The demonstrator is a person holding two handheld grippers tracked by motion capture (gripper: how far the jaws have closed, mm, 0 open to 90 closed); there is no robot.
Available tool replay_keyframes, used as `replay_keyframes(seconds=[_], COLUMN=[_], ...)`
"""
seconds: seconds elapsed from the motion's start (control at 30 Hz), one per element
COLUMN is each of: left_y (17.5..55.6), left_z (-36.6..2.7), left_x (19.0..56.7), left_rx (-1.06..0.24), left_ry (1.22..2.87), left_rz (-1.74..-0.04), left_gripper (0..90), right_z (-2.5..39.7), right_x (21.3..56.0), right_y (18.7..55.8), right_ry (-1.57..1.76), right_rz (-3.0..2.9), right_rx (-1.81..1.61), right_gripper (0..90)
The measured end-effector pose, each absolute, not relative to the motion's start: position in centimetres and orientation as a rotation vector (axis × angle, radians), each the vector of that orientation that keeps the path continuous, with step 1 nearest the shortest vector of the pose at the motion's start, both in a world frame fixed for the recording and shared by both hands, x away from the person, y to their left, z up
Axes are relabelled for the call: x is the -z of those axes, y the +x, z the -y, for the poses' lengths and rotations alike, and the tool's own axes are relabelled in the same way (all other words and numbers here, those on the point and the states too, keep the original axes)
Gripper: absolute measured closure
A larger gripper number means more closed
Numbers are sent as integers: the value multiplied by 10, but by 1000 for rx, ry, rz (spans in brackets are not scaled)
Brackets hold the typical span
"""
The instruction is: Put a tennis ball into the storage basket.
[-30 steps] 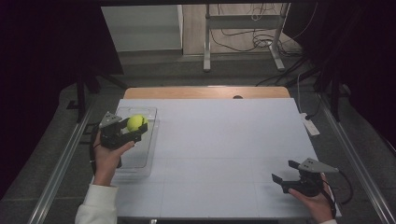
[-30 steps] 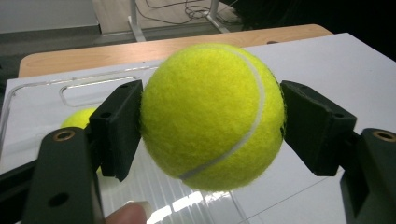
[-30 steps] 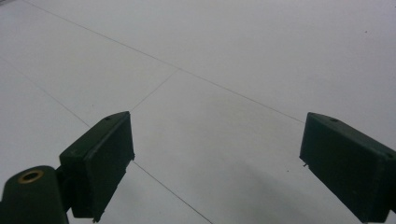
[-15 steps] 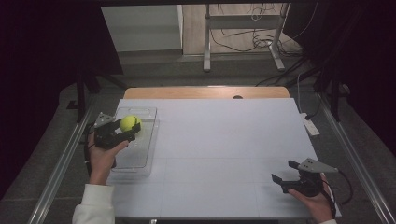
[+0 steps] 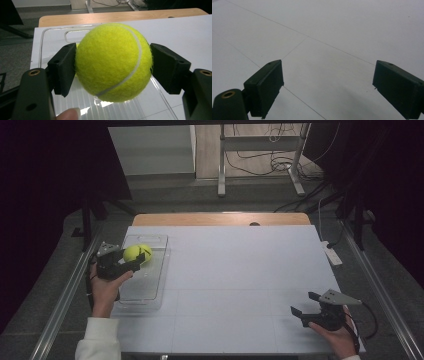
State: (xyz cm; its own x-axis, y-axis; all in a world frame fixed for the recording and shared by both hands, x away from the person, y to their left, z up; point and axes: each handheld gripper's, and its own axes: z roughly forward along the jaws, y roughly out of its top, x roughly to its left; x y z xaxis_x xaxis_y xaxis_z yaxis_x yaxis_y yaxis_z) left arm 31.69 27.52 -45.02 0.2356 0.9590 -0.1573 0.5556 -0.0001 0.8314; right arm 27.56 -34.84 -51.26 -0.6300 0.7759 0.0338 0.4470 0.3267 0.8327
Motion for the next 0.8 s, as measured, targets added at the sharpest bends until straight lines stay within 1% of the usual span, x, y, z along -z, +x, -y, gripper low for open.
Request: replay_keyframes(seconds=[0.27,0.8], left_y=[319,324], left_z=[-277,-278], left_x=[456,464], left_rx=[-604,-577], left_ry=[1712,1746], left_rz=[-1467,-1519], left_gripper=[263,261], right_z=[348,348], right_x=[512,512], right_y=[275,275], right_ry=[1084,1085], right_rz=[-2226,-2226], right_rx=[-1217,-1217], right_gripper=[96,96])
